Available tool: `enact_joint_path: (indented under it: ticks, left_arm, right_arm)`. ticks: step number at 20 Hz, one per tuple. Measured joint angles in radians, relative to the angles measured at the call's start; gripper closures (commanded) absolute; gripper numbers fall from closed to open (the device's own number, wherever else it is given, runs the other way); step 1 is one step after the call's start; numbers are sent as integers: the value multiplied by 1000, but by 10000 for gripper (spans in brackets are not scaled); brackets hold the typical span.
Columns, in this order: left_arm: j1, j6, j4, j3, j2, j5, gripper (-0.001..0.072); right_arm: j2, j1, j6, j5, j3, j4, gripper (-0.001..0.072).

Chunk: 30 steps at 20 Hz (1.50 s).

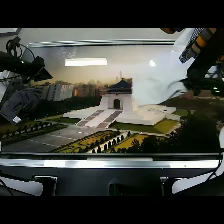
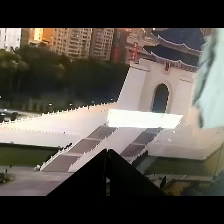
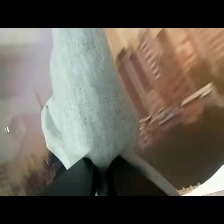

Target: Fold the clothes and pants, and hang the long-sleeved shirts on hangers.

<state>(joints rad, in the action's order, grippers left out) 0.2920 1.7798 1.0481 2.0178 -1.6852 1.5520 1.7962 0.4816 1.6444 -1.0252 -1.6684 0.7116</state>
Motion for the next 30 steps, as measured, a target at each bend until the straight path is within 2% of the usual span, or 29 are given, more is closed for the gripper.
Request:
enact_joint_path:
  ticks: [5,10,14,18,24,25,27,28,30]
  left_arm:
    - [0,0,0,0,0,0,679]
    - [0,0,0,0,0,2,679]
    - [0,0,0,0,0,2,679]
    - [0,0,0,0,0,2,679]
    - [0,0,0,0,0,2,679]
    - [0,0,0,0,0,2,679]
    - [0,0,0,0,0,2,679]
    - [0,0,0,0,0,2,679]
    - [0,0,0,0,-1,2,678]
  right_arm:
    - [-64,235,132,0,-18,65,678]
    - [-150,399,272,-170,26,396,677]
    - [-253,477,320,-270,195,613,676]
    - [-378,509,362,-292,434,780,674]
    - [-463,518,426,-298,628,930,666]
    - [-468,518,430,-300,639,946,590]
    - [-473,518,436,-317,654,977,303]
    - [-475,519,436,-328,658,987,283]
    - [-478,519,436,-355,662,1002,294]
